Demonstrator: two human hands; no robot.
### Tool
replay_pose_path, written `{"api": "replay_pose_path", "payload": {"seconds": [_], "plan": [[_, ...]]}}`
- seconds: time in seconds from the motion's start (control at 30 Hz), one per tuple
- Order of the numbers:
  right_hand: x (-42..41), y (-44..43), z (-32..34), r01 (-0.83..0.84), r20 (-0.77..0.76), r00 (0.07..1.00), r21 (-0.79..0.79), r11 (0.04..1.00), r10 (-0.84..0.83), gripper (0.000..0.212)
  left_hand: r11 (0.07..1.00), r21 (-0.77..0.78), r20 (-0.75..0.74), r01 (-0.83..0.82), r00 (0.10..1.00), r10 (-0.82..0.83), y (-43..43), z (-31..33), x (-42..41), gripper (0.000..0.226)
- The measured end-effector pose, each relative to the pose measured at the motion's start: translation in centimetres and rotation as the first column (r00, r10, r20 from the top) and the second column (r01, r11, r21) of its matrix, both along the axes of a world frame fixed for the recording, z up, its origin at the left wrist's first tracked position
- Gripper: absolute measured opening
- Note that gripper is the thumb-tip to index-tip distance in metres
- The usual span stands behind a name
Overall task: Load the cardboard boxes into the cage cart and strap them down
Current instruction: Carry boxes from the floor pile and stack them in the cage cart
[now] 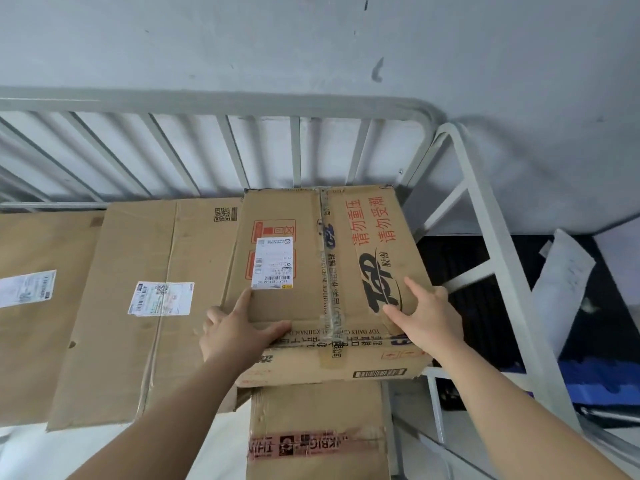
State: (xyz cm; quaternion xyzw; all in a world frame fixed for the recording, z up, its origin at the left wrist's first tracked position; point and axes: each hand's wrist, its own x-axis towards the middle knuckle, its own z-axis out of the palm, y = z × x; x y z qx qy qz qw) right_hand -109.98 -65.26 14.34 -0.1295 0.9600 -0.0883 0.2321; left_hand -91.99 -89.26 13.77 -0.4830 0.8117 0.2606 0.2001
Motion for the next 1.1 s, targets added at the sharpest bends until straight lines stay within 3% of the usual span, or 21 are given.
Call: {"api": "replay_pose_path", "payload": {"seconds": [0.37,0.63,0.73,0.83,1.1], "plan": [[-0.7,-0.5,-8.6,-0.059,0.121,0.991,0.030,0.998,0.055,0.100,0.997,0.070,0.040,-0.025,0.999,0.022,0.9,-7.2,-0.2,0.116],[0.1,-1.0,-10.7,-0.056,0.061,0.997,0.110,0.992,0.049,0.099,0.997,0.003,0.156,0.078,0.985,-0.078,1.5,-8.4,-0.3,0.116],[0.8,-1.6,-9.9,-0.084,0.013,0.996,0.131,0.988,0.083,0.085,0.959,-0.144,0.189,0.246,0.958,-0.217,1.5,-7.0,-0.7,0.100],[2.4,-2.0,-7.6,-0.148,-0.097,0.984,0.002,0.989,0.148,0.064,0.885,-0.283,0.102,0.369,0.929,-0.355,1.6,-4.8,-1.0,0.071],[8.0,-0.9,1.8,-0.203,-0.299,0.944,-0.206,0.957,0.136,0.039,0.740,-0.443,-0.118,0.506,0.786,-0.607,3.7,3.6,0.3,0.039]]}}
